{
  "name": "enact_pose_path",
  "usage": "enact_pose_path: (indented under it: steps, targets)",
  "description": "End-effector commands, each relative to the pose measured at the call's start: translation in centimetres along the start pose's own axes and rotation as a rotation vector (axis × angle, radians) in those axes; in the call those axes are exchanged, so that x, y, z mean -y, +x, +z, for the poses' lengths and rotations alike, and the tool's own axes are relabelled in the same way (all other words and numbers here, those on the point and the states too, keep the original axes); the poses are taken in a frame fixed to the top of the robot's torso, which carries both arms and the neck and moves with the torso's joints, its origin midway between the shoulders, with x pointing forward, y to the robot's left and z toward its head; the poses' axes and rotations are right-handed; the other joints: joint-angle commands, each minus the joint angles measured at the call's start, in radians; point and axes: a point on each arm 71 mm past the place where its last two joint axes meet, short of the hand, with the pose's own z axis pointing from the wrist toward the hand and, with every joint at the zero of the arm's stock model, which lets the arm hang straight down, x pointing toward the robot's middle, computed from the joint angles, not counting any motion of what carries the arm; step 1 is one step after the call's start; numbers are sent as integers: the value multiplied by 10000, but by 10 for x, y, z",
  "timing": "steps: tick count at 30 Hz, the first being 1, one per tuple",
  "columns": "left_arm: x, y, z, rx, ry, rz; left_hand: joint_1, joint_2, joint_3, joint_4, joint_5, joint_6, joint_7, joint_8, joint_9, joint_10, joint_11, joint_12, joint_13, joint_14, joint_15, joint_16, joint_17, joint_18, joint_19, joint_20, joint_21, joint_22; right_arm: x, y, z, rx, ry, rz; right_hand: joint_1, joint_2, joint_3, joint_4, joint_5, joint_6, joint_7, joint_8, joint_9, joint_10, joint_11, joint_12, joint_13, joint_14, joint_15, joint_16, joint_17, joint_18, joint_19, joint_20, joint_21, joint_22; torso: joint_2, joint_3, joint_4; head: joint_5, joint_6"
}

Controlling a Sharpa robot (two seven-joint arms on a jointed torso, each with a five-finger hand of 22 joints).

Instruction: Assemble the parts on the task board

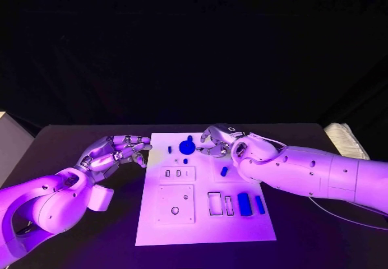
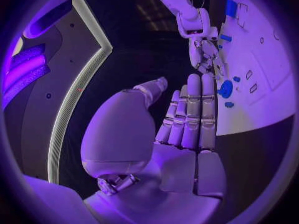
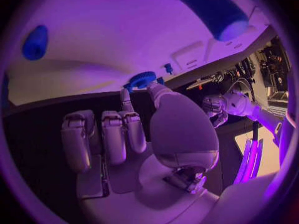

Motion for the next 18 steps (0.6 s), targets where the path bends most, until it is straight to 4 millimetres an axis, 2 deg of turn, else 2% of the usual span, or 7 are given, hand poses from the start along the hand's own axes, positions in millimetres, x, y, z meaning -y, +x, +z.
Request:
enact_pose_path:
  steps: [1,6,7,9,10,13,18]
  targets:
    - [1,1,0,-130,85,-2,-37,90,45,-7,-53,-71,25,-61,13,-78,-19,19,16,-58,13,55,16,118,-84,9,36,17,8,-17,-10,969,-166,746,117,-4,83,-24,56,80,-3,45,8,937,17,48,2497,996,-22,30,2420,-66,1028,14,44,2633,-7,6,-22,-6,36]
    - [1,-1,0,-98,88,11,-37,90,45,-7,-53,-71,25,-61,13,-78,-19,19,16,-58,13,55,16,118,-84,9,36,17,31,-36,-25,725,-131,1721,733,-223,494,-245,-275,43,24,-9,-25,870,34,-29,2427,974,-23,-1,2326,-66,1028,4,44,2633,-12,24,-58,-66,114]
    - [1,-1,0,-92,88,14,-37,90,45,-7,-53,-71,25,-61,13,-78,-19,19,16,-58,13,55,16,118,-84,9,36,17,37,-40,-29,616,-105,1958,1000,-382,573,-407,-552,1,52,-41,-40,815,55,-91,2371,967,-6,-11,2298,-66,1028,13,44,2633,-17,52,-84,-63,129]
    - [1,-1,0,-90,90,15,-37,90,45,-7,-53,-71,25,-61,13,-78,-19,19,16,-58,13,55,16,118,-84,9,36,17,49,-46,-36,419,-56,2303,1429,-588,681,-671,-924,-36,86,-77,-60,759,85,-153,2317,970,22,-7,2316,-66,1028,38,44,2633,-21,61,-102,-75,131]
    - [1,-1,0,-94,91,13,-37,90,45,-7,-53,-71,25,-61,13,-78,-19,19,16,-58,13,55,16,118,-84,9,36,17,57,-48,-40,311,-15,2429,1569,-661,702,-762,-1019,-48,98,-92,-69,751,100,-163,2310,971,32,-5,2323,-66,1028,48,44,2633,-26,82,-120,-77,139]
    - [1,-1,1,-115,94,4,-37,90,45,-7,-53,-71,25,-61,13,-78,-19,19,16,-58,13,55,16,118,-84,9,36,17,77,-54,-49,62,124,2572,1963,-831,746,-1019,-1200,-84,131,-134,-93,710,126,-208,2272,978,55,5,2355,-66,1028,70,44,2633,-37,119,-144,-86,140]
    - [0,1,3,-159,95,-13,-54,99,45,2,-51,-76,24,-66,19,-85,-19,20,18,-68,16,69,16,120,-113,14,65,39,109,-59,-62,-199,446,2519,2424,-963,768,-1304,-1342,-146,167,-197,-130,669,157,-253,2236,988,87,20,2403,-66,1028,100,44,2633,-36,157,-130,-97,147]
